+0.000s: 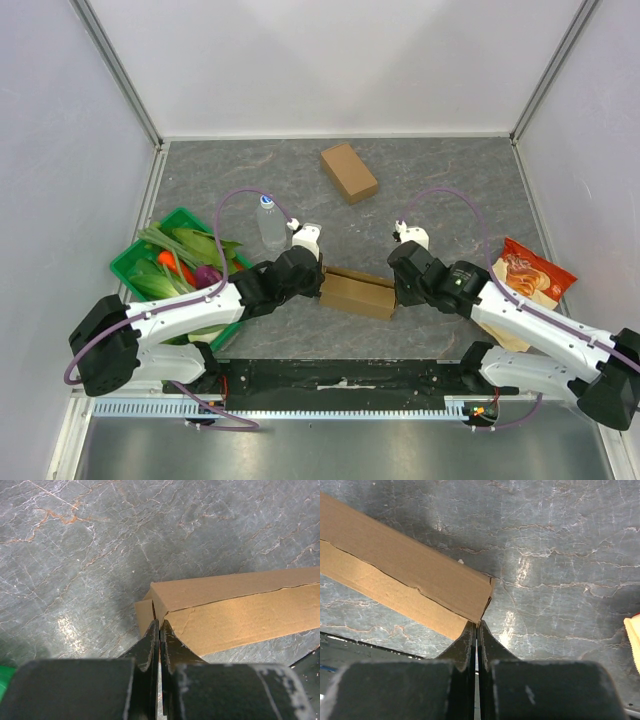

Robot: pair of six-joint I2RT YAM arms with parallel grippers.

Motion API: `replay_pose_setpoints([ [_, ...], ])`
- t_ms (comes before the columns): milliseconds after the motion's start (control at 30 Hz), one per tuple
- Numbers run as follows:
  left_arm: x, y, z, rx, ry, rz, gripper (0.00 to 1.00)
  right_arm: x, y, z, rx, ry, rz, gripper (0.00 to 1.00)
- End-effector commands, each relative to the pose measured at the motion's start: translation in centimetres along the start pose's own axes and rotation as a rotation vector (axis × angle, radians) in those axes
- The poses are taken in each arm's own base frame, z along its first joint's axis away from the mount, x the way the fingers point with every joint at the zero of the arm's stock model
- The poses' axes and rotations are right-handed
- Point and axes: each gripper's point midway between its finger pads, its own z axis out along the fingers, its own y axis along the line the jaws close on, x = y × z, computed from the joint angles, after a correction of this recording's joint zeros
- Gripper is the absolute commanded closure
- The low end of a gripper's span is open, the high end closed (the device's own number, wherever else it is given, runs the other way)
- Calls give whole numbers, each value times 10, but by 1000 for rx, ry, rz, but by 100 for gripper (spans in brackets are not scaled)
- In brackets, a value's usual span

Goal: Fold the paper box

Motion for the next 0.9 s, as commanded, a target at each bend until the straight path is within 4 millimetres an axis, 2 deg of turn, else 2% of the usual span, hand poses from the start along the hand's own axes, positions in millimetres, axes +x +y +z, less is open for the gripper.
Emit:
replay_pose_setpoints([
  [0, 13, -9, -1, 32, 43, -18, 98, 11, -2, 1, 5, 58, -79, 100],
  [67, 13, -9, -1, 32, 46, -18, 98, 13, -5, 4, 23, 62, -77, 100],
  [233, 15, -13, -2, 50, 55, -34, 98, 7, 15, 5, -62, -4, 38, 100],
  [433, 17, -15, -4, 67, 50, -56, 98, 6, 27, 12, -79, -147, 48, 100],
  [467, 19, -14, -4, 66, 51, -57, 98, 16, 23, 17, -64, -153, 30, 100],
  [533, 20, -13, -4, 67, 48, -64, 98, 17, 13, 22, -22, -199, 42, 100],
  [567, 22, -12, -4, 67, 48, -67, 98, 30, 5, 29, -2, -189, 29, 100],
  [667, 24, -12, -7, 74, 44, -73, 98, 35, -6, 34, 17, -223, 50, 100],
  [733, 19, -11, -11, 78, 29, -74, 98, 28, -6, 30, 10, -256, 52, 100],
  [800, 15, -11, -17, 84, 18, -77, 88, 19, -3, 24, 4, -280, 30, 100],
  [833, 7, -13, -24, 100, -7, -90, 76, 14, -1, 22, 5, -290, 25, 100],
  [867, 3, -14, -30, 112, -19, -95, 68, 13, -1, 21, 7, -288, 14, 100],
])
